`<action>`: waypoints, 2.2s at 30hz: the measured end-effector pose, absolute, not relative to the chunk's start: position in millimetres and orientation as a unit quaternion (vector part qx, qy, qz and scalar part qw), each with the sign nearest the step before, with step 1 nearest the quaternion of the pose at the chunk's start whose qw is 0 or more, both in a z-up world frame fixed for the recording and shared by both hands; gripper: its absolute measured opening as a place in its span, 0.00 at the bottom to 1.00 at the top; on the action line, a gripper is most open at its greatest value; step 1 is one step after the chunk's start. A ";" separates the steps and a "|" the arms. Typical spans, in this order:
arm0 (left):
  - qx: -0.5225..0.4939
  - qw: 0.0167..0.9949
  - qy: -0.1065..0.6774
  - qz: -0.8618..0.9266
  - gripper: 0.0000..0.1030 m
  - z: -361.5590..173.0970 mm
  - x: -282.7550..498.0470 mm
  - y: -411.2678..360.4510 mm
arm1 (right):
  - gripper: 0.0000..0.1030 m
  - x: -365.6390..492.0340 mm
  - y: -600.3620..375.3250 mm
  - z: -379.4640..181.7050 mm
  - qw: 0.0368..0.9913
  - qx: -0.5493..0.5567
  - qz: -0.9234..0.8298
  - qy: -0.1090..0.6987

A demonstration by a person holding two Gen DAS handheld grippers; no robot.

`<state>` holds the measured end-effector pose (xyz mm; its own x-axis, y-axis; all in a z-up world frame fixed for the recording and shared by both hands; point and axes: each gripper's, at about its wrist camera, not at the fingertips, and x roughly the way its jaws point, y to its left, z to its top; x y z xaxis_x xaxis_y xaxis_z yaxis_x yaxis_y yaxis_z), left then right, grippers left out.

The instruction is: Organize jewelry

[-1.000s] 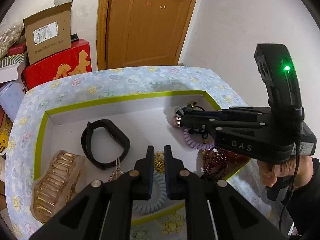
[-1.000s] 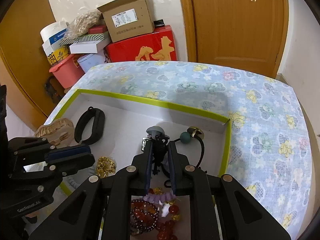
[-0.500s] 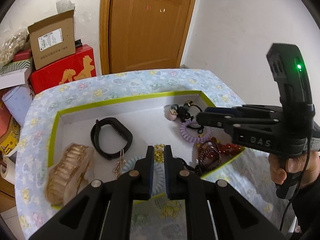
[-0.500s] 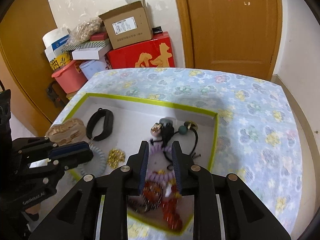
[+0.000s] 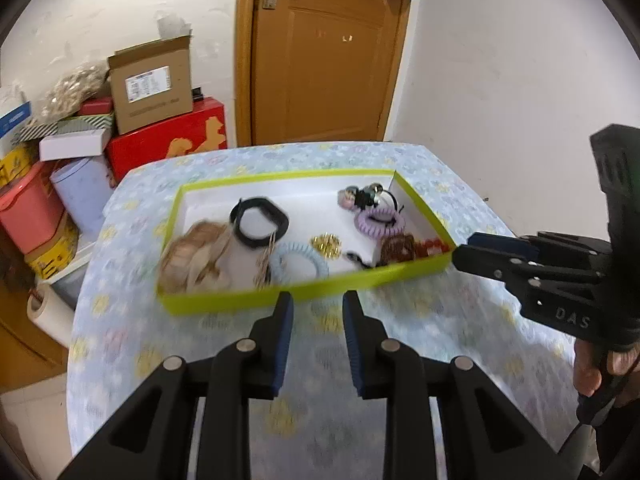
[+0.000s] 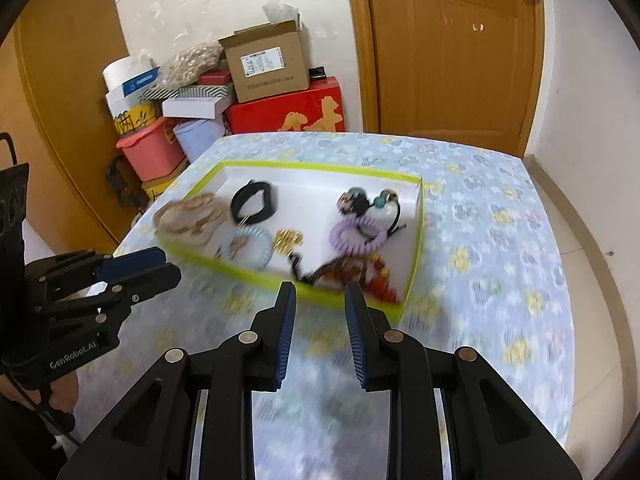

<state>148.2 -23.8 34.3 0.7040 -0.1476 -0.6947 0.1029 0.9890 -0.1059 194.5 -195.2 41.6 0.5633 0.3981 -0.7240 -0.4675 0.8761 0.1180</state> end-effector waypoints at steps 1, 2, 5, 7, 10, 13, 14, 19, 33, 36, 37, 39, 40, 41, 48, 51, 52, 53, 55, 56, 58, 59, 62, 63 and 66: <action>-0.029 0.923 0.379 -0.064 0.26 33.4 140.9 -22.8 | 0.25 187.4 -194.6 41.8 0.883 -0.045 0.245 0.397; -0.029 0.923 0.380 -0.060 0.26 32.6 135.3 -21.9 | 0.25 179.1 -194.2 41.9 0.884 -0.047 0.244 0.396; -0.027 0.923 0.382 -0.045 0.26 30.2 120.9 -21.7 | 0.27 160.6 -192.6 40.8 0.884 -0.051 0.240 0.398; -0.031 0.922 0.384 -0.041 0.26 28.5 112.2 -20.9 | 0.31 151.4 -192.7 39.4 0.884 -0.052 0.237 0.399; -0.037 0.920 0.390 -0.036 0.26 25.0 103.1 -20.7 | 0.32 139.2 -190.2 36.8 0.884 -0.054 0.237 0.400; -0.042 0.916 0.396 -0.037 0.26 20.7 99.9 -20.2 | 0.32 131.1 -189.5 34.5 0.883 -0.055 0.237 0.401; -0.044 0.915 0.398 -0.036 0.26 19.4 98.9 -19.9 | 0.32 129.1 -189.5 33.8 0.883 -0.055 0.237 0.401; -0.040 0.916 0.398 -0.021 0.26 15.9 93.8 -21.9 | 0.32 124.1 -192.2 31.4 0.884 -0.050 0.233 0.402; -0.049 0.914 0.403 -0.022 0.26 12.5 92.9 -23.1 | 0.32 122.5 -191.5 26.0 0.881 -0.052 0.230 0.409; -0.050 0.913 0.405 -0.021 0.26 10.9 92.5 -23.1 | 0.32 122.1 -191.5 25.9 0.881 -0.051 0.230 0.409; -0.050 0.912 0.406 -0.021 0.26 10.4 92.4 -23.1 | 0.32 121.9 -191.6 25.7 0.881 -0.051 0.230 0.410; -0.050 0.912 0.407 -0.019 0.26 9.9 92.0 -22.8 | 0.32 121.9 -191.1 26.2 0.881 -0.051 0.230 0.410; -0.050 0.912 0.407 -0.018 0.26 10.0 91.6 -22.7 | 0.32 121.5 -191.0 26.1 0.881 -0.051 0.230 0.410; -0.051 0.912 0.406 -0.019 0.26 10.3 91.2 -22.6 | 0.32 121.9 -191.3 26.2 0.881 -0.051 0.230 0.409; -0.049 0.913 0.404 -0.016 0.26 11.9 90.3 -23.6 | 0.32 121.6 -191.9 26.2 0.881 -0.051 0.230 0.410; -0.047 0.913 0.404 -0.013 0.26 12.2 89.7 -23.9 | 0.32 121.8 -192.2 26.5 0.881 -0.051 0.230 0.409; -0.047 0.913 0.404 -0.012 0.26 12.3 89.4 -23.9 | 0.32 121.8 -192.3 26.6 0.881 -0.051 0.230 0.409; -0.047 0.913 0.404 -0.011 0.26 12.5 89.0 -23.8 | 0.32 121.1 -192.0 26.7 0.882 -0.051 0.230 0.409; -0.047 0.913 0.404 -0.011 0.26 12.8 88.4 -23.5 | 0.32 119.9 -191.4 26.1 0.882 -0.051 0.230 0.408; -0.048 0.913 0.404 -0.011 0.26 12.8 88.3 -23.3 | 0.32 118.8 -191.4 26.4 0.882 -0.051 0.229 0.408; -0.047 0.913 0.405 -0.010 0.26 13.0 88.5 -22.9 | 0.32 118.1 -191.3 26.6 0.883 -0.051 0.229 0.407; -0.047 0.913 0.404 -0.009 0.26 13.1 88.5 -22.8 | 0.32 117.5 -192.0 27.7 0.883 -0.051 0.228 0.407; -0.046 0.913 0.404 -0.006 0.26 13.2 88.8 -22.6 | 0.32 117.8 -192.1 27.6 0.883 -0.052 0.228 0.407; -0.045 0.913 0.405 -0.005 0.26 13.0 88.8 -22.9 | 0.32 117.9 -191.9 27.6 0.883 -0.052 0.228 0.407; -0.043 0.914 0.403 -0.001 0.26 12.9 88.7 -23.1 | 0.32 118.1 -191.9 27.5 0.883 -0.051 0.229 0.407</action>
<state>88.7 -23.1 12.9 0.6748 -0.0357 -0.7372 -0.0332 0.9963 -0.0786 118.1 -191.9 27.5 0.5645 0.3616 -0.7420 -0.4454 0.8903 0.0950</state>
